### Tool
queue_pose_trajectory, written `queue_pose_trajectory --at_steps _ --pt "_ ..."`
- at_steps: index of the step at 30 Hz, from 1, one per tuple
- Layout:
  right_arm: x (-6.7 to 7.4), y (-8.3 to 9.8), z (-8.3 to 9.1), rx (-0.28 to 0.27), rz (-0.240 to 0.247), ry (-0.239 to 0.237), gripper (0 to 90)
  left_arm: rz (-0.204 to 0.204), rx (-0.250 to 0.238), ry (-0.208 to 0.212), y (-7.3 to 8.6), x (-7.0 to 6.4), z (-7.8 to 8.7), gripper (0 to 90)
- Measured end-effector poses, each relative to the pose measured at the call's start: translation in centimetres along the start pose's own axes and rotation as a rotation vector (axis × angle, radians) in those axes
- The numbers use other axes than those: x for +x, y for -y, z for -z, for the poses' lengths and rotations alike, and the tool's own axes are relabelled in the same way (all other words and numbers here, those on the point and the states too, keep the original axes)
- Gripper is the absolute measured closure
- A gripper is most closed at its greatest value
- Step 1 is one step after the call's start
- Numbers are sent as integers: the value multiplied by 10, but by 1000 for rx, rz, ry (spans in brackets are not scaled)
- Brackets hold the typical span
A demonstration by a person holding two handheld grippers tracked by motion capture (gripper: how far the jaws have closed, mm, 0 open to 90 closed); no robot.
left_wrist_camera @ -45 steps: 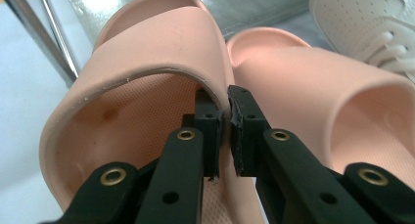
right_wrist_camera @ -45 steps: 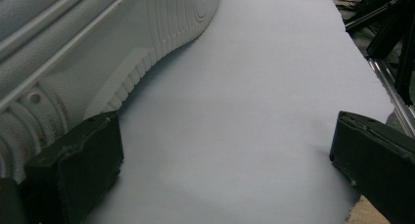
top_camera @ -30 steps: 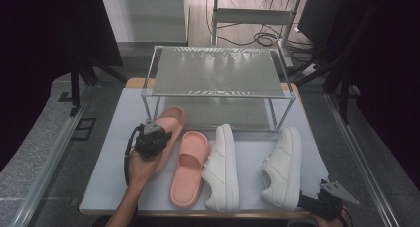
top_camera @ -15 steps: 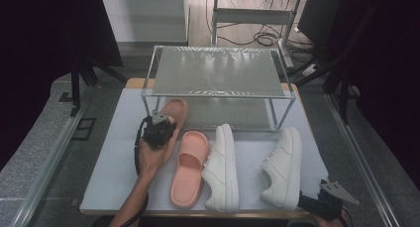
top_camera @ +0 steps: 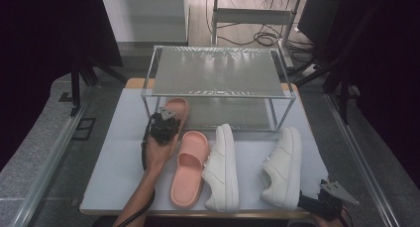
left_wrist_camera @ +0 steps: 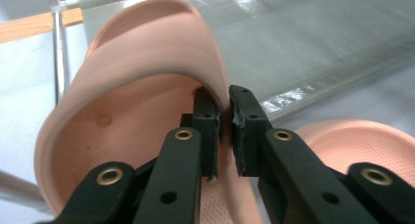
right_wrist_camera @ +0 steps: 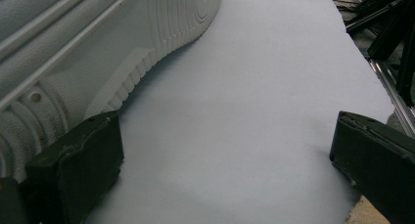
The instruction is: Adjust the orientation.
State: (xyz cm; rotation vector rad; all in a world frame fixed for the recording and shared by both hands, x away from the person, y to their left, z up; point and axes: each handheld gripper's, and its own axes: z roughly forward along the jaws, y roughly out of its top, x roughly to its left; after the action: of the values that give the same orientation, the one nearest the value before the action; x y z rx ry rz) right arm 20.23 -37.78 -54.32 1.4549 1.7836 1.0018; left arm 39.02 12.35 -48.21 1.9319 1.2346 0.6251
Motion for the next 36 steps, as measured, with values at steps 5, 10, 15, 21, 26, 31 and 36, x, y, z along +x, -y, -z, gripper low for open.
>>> queue_pose_trajectory --at_steps 5,10,15,21,26,31,36 --pt "0 0 0 -2 2 0 0 7 -6 12 -1 -3 6 751" --pt "0 0 0 0 0 0 0 16 -19 30 2 -1 18 721" --pt "0 0 0 -1 2 0 0 20 -27 48 7 3 31 721" --pt "0 0 0 -1 1 1 0 10 -33 69 15 5 45 726" --pt "0 0 0 0 0 1 0 1 -37 82 23 7 58 749" --pt "0 0 0 -1 2 1 0 -5 -39 98 33 7 70 805" --pt "0 0 0 0 0 1 0 -22 -36 135 43 8 82 858"
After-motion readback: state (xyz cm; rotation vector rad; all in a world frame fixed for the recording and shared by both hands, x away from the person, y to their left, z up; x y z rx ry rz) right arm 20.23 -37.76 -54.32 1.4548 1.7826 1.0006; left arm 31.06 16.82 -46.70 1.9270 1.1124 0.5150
